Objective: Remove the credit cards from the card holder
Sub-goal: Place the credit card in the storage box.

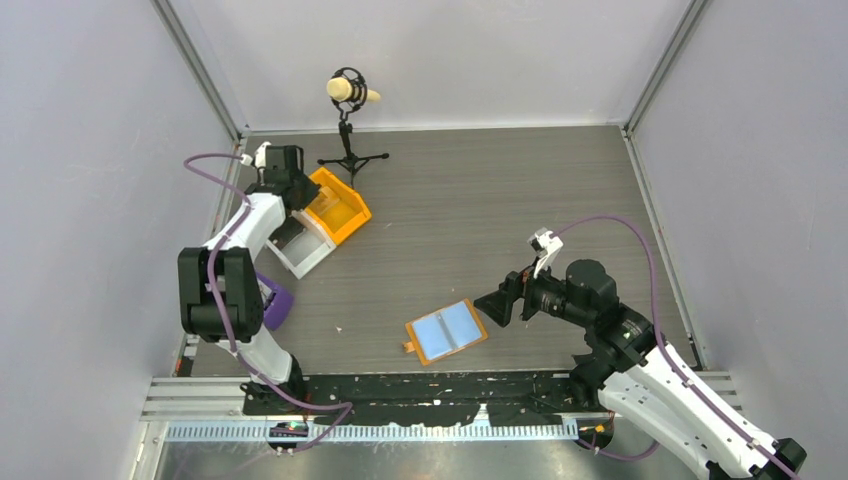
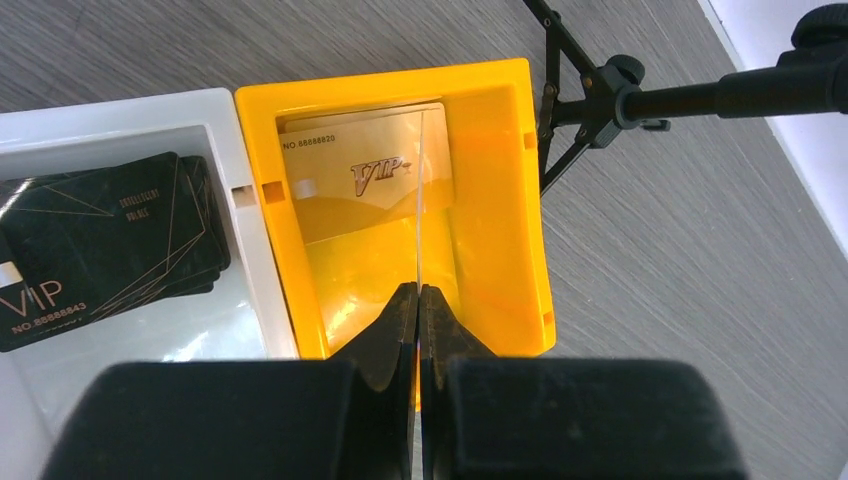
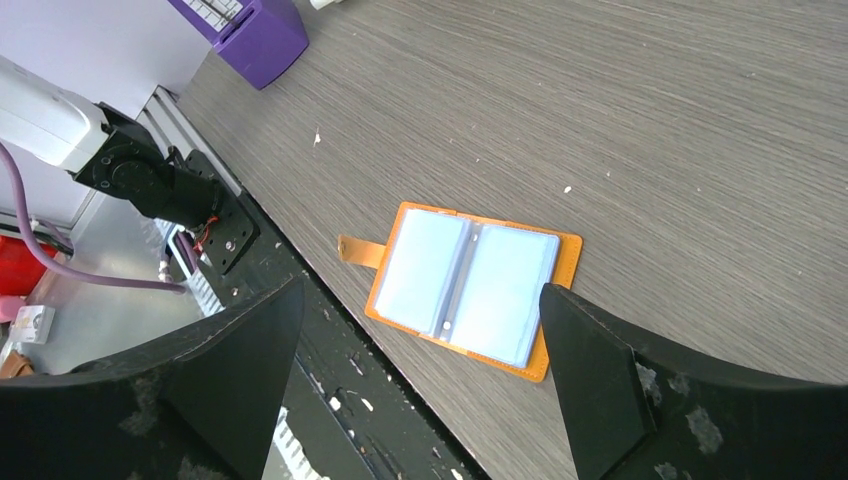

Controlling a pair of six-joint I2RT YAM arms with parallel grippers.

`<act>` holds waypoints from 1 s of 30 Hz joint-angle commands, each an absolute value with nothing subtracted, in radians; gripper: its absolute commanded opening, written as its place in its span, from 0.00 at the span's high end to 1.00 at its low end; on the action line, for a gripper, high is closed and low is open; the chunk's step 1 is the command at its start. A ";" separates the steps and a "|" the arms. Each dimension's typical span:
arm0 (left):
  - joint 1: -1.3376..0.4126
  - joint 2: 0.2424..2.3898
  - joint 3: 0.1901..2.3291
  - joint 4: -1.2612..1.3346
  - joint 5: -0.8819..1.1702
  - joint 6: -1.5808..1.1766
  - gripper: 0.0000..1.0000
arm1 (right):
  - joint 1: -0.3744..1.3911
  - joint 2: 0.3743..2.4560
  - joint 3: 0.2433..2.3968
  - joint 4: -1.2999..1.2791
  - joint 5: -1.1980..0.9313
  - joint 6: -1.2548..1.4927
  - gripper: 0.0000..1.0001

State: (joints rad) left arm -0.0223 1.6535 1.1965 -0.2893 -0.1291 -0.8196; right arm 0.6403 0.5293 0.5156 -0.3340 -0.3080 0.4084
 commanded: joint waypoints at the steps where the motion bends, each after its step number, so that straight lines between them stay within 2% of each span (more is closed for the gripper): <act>1: -0.005 1.682 1.247 -0.225 -0.109 -0.841 1.00 | 0.643 0.540 0.564 -0.326 -0.285 0.395 0.05; 12: -0.005 1.752 1.312 -0.257 -0.110 -0.795 0.97 | 0.643 0.555 0.582 -0.340 -0.281 0.390 0.05; 18: -0.005 1.768 1.307 -0.257 -0.124 -0.804 0.88 | 0.643 0.549 0.588 -0.349 -0.276 0.394 0.05; 30: -0.005 1.803 1.359 -0.285 -0.119 -0.767 0.79 | 0.643 0.547 0.586 -0.359 -0.278 0.393 0.05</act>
State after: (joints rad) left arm -0.0109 1.7943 1.3029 -0.2893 -0.1043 -0.7982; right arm 0.6403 0.5560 0.5472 -0.3767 -0.2855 0.3985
